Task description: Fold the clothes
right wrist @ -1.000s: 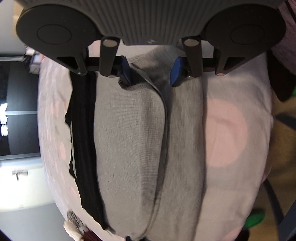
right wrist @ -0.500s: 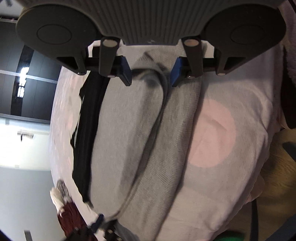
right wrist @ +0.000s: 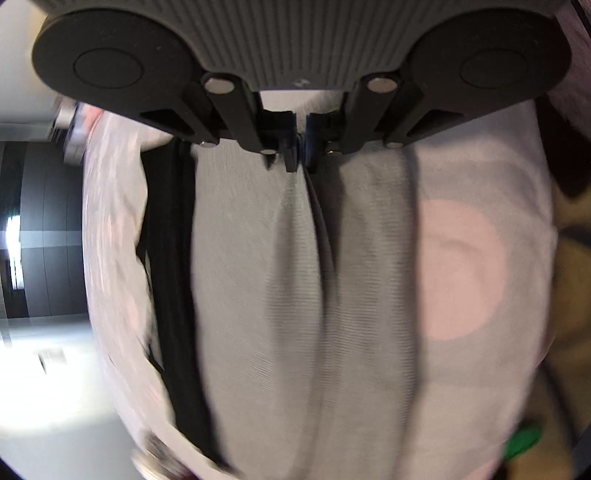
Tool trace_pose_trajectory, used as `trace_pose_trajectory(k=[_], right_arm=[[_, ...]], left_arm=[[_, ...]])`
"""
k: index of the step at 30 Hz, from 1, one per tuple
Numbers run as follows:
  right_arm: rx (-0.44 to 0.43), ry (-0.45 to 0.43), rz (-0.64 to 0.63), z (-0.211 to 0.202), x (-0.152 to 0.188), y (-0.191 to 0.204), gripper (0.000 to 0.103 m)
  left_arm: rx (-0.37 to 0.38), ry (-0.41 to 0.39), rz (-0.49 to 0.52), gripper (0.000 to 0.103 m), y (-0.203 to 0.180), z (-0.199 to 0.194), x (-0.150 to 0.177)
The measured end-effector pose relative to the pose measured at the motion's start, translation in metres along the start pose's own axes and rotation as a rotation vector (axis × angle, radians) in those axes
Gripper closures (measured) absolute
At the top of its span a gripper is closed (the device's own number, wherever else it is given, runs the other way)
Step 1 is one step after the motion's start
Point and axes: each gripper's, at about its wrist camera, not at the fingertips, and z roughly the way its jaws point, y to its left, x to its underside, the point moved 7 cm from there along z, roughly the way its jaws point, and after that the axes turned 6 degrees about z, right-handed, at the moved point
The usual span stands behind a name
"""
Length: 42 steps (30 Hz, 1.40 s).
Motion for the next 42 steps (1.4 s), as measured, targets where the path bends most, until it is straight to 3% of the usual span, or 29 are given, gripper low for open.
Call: trace_pose_trajectory(k=[2, 4, 7, 9, 15, 20, 27, 31, 42], right_arm=[[-0.014, 0.002, 0.116, 0.002, 0.000, -0.013, 0.099], [-0.031, -0.004, 0.206, -0.001, 0.004, -0.020, 0.099], [-0.049, -0.013, 0.299, 0.003, 0.000, -0.030, 0.099], [-0.057, -0.018, 0.358, 0.003, 0.002, -0.034, 0.099], [-0.027, -0.068, 0.507, -0.006, 0.000, -0.059, 0.099], [0.041, -0.119, 0.604, -0.031, -0.004, -0.084, 0.099], [0.131, -0.133, 0.627, -0.052, -0.014, -0.127, 0.099], [0.146, -0.124, 0.643, -0.048, -0.020, -0.161, 0.100], [0.101, -0.018, 0.731, 0.051, -0.031, -0.263, 0.100]], left_arm=[[0.001, 0.001, 0.032, 0.068, -0.002, 0.002, -0.003], [0.035, 0.008, 0.034, 0.083, -0.003, 0.004, -0.006], [0.074, 0.021, 0.021, 0.098, -0.002, 0.006, -0.008], [0.078, 0.036, -0.016, 0.101, 0.002, 0.006, -0.009], [0.101, 0.021, -0.259, 0.101, 0.032, -0.011, -0.006], [0.047, -0.019, -0.373, 0.102, 0.061, -0.039, -0.009], [0.001, -0.044, -0.334, 0.102, 0.113, -0.056, -0.024], [-0.020, -0.032, -0.287, 0.102, 0.146, -0.040, -0.033], [0.008, 0.014, -0.293, 0.102, 0.217, 0.072, -0.053]])
